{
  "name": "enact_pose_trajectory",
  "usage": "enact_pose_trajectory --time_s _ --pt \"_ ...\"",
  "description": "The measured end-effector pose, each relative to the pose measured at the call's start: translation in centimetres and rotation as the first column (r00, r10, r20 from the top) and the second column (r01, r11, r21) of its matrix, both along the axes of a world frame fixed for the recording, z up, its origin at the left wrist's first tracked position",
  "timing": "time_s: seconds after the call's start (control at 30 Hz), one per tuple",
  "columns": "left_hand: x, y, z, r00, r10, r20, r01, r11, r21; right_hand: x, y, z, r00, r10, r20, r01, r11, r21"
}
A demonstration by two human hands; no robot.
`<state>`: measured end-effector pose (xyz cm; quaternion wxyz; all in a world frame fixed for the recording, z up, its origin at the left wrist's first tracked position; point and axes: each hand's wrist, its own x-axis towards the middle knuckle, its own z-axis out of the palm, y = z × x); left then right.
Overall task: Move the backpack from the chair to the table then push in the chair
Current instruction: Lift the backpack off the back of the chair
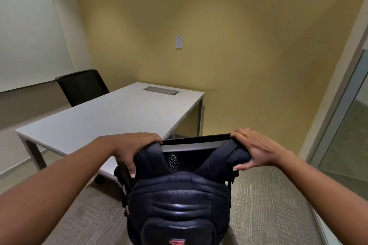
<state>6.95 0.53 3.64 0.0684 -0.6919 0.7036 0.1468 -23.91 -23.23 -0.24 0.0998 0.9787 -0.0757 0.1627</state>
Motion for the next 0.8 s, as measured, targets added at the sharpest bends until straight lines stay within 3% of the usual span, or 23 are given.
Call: enact_pose_trajectory --time_s 0.3,0.37,0.6,0.8 --pt "-0.3 -1.4 1.2 0.959 -0.112 0.259 0.13 0.99 -0.051 -2.1 2.4 1.1 0.996 -0.08 0.026 0.082 0.995 -0.063" --pt "1.9 3.0 2.0 0.937 -0.13 0.325 0.17 0.981 -0.097 -0.4 6.7 1.6 0.996 -0.066 0.059 0.071 0.993 -0.09" --pt "2.8 3.9 3.1 0.948 -0.021 0.316 0.091 0.974 -0.208 -0.3 7.7 3.9 0.994 -0.051 0.099 0.06 0.994 -0.094" --pt "3.4 7.9 4.2 0.948 0.092 0.305 -0.035 0.981 -0.19 0.7 10.5 6.3 0.996 -0.058 0.069 0.064 0.994 -0.088"
